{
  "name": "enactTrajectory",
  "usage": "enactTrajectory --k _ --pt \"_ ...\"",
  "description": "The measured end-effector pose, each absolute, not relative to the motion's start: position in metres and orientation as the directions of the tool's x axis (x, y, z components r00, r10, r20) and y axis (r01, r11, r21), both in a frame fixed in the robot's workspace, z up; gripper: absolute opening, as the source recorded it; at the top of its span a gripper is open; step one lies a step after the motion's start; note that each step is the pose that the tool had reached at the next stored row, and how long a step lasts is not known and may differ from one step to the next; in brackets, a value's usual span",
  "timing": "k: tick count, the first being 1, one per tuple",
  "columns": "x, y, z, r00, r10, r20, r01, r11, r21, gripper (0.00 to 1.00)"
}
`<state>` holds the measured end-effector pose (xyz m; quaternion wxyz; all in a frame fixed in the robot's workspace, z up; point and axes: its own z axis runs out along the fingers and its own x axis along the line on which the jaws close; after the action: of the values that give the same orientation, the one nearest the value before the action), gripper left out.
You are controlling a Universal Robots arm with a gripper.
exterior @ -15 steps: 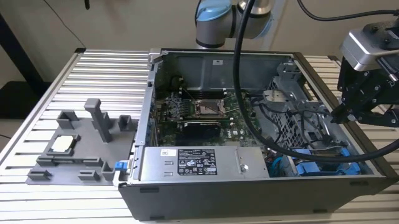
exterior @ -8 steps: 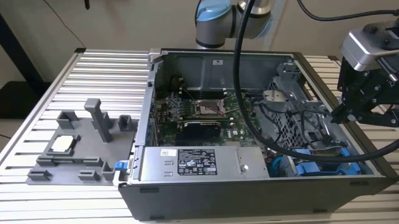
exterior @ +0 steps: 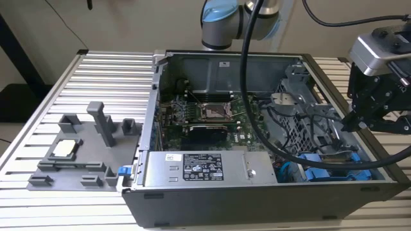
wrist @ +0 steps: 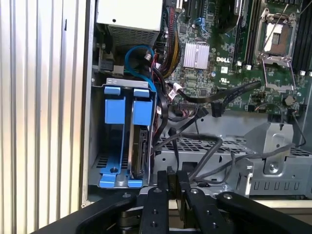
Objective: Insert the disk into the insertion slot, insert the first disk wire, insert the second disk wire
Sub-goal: 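Insert the first disk wire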
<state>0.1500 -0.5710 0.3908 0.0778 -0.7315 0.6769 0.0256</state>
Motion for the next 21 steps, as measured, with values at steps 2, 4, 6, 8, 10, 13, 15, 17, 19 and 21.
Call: enactTrajectory --k 2,4,6,8,10,13,15,17,19,21 --pt "0.15 -0.571 0.388 0.082 -0.987 -0.136 -0.994 -0.072 -0.079 0.19" --pt "0.149 -0.571 0.386 0.082 -0.988 -0.129 -0.994 -0.072 -0.078 0.19" --pt "0.149 -0.571 0.384 0.081 -0.989 -0.122 -0.994 -0.071 -0.077 0.19" --pt "0.149 -0.571 0.382 0.078 -0.99 -0.117 -0.995 -0.07 -0.077 0.19" --pt "0.149 -0.572 0.381 0.077 -0.991 -0.11 -0.995 -0.068 -0.077 0.19" --pt "0.149 -0.572 0.379 0.074 -0.992 -0.098 -0.995 -0.067 -0.076 0.19" --pt "0.149 -0.573 0.377 0.073 -0.993 -0.091 -0.995 -0.066 -0.075 0.19" --pt "0.149 -0.573 0.375 0.071 -0.994 -0.088 -0.995 -0.065 -0.075 0.19" --pt "0.15 -0.573 0.375 0.07 -0.994 -0.088 -0.996 -0.064 -0.062 0.19" --pt "0.151 -0.573 0.372 0.07 -0.994 -0.088 -0.996 -0.065 -0.058 0.19"
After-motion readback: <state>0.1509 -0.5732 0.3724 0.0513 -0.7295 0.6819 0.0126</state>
